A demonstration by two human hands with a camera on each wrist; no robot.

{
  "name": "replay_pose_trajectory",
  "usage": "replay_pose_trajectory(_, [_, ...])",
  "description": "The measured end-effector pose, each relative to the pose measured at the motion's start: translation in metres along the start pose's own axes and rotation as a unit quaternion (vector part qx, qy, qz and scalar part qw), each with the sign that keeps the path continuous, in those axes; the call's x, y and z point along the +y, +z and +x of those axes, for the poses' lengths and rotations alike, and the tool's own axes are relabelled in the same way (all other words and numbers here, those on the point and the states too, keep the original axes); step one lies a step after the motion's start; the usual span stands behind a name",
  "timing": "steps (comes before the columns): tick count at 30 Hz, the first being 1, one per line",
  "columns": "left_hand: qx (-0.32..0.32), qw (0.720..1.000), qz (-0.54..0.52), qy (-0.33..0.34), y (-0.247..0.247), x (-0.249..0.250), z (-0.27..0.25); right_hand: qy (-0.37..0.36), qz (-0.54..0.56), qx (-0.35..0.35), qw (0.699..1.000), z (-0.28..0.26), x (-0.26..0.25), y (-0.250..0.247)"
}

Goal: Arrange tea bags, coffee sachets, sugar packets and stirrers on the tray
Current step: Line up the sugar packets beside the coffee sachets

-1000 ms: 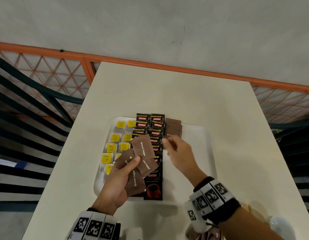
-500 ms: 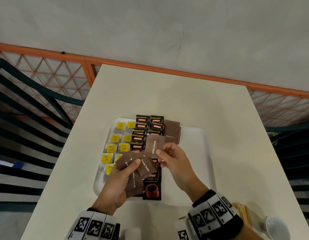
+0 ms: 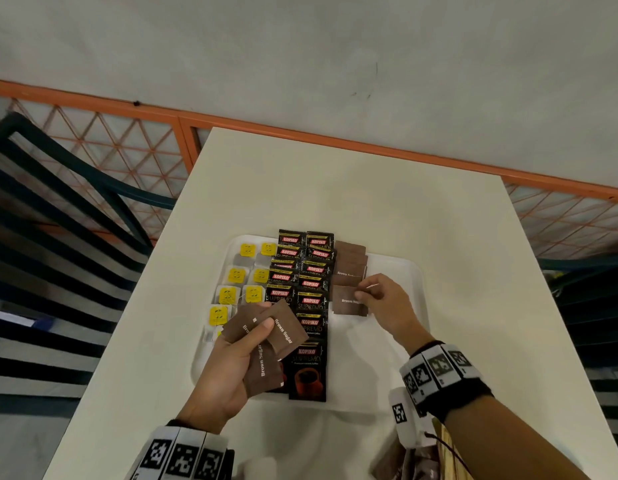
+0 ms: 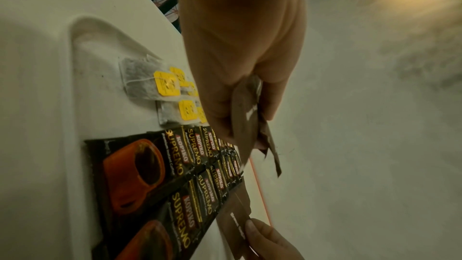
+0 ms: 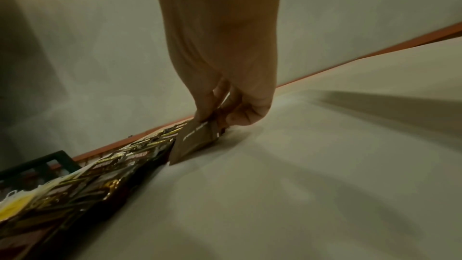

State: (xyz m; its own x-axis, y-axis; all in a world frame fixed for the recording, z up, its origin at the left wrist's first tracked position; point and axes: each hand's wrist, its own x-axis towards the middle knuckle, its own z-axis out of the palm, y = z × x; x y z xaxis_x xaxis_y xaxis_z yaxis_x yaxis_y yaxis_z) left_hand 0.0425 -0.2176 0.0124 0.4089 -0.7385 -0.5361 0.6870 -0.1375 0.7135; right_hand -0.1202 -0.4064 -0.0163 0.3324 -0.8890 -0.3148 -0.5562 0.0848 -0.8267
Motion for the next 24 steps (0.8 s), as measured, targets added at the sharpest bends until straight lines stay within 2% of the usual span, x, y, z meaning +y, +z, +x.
replay_pose_trajectory(4, [0.005, 1.0, -0.009, -0.001, 0.002, -0.002, 0.0, -0.022, -0.037, 0.039, 0.998, 0.002, -0.002, 0.008])
replay_pose_trajectory(9, [0.005, 1.0, -0.016, -0.002, 0.003, -0.003, -0.001, -0.077, -0.162, 0.087, 0.98, -0.006, -0.004, 0.013])
replay_pose_trajectory(11, [0.0, 1.0, -0.014, -0.001, 0.005, -0.003, -0.002, -0.099, -0.156, 0.058, 0.981, -0.024, -0.019, 0.016])
replay_pose_trajectory(15, [-0.013, 1.0, 0.002, 0.013, 0.01, -0.003, -0.006, -0.083, -0.075, -0.131, 0.985, -0.073, -0.044, 0.026])
replay_pose_trajectory(17, [-0.017, 1.0, 0.011, 0.013, 0.012, -0.004, -0.01, -0.068, -0.027, -0.191, 0.979, -0.092, -0.048, 0.032])
replay_pose_trajectory(20, [-0.014, 1.0, 0.027, 0.003, 0.013, -0.008, -0.017, -0.04, 0.035, -0.183, 0.982, -0.105, -0.045, 0.034])
replay_pose_trajectory(24, [-0.008, 0.999, 0.047, 0.006, 0.01, -0.011, -0.027, -0.044, 0.001, -0.151, 0.988, -0.112, -0.038, 0.03])
